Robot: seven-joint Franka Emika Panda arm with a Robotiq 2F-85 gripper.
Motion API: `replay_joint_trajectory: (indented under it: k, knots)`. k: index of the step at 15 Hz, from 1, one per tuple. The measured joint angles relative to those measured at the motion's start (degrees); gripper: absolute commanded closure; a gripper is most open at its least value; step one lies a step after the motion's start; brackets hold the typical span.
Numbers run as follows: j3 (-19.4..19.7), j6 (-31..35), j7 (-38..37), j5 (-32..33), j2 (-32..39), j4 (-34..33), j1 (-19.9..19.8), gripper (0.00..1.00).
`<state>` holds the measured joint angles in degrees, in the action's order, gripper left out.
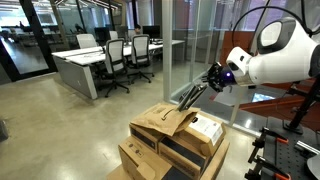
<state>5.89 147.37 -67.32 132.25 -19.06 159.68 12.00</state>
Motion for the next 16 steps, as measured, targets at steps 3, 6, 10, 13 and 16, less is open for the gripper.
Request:
replay_joint_trajectory:
  k: [3, 6, 10, 13, 16]
  knots:
    - [0.2, 0.0, 0.0, 0.0, 0.1, 0.0, 0.0, 1.0]
    - [0.5, 0.0, 0.0, 0.0, 0.3, 0.0, -0.1, 1.0]
    - [1.2, 0.0, 0.0, 0.0, 0.8, 0.0, -0.3, 1.0]
    - [1.3, 0.0, 0.0, 0.0, 1.1, 0.0, -0.3, 1.0]
    - [1.3, 0.0, 0.0, 0.0, 1.3, 0.0, -0.3, 1.0]
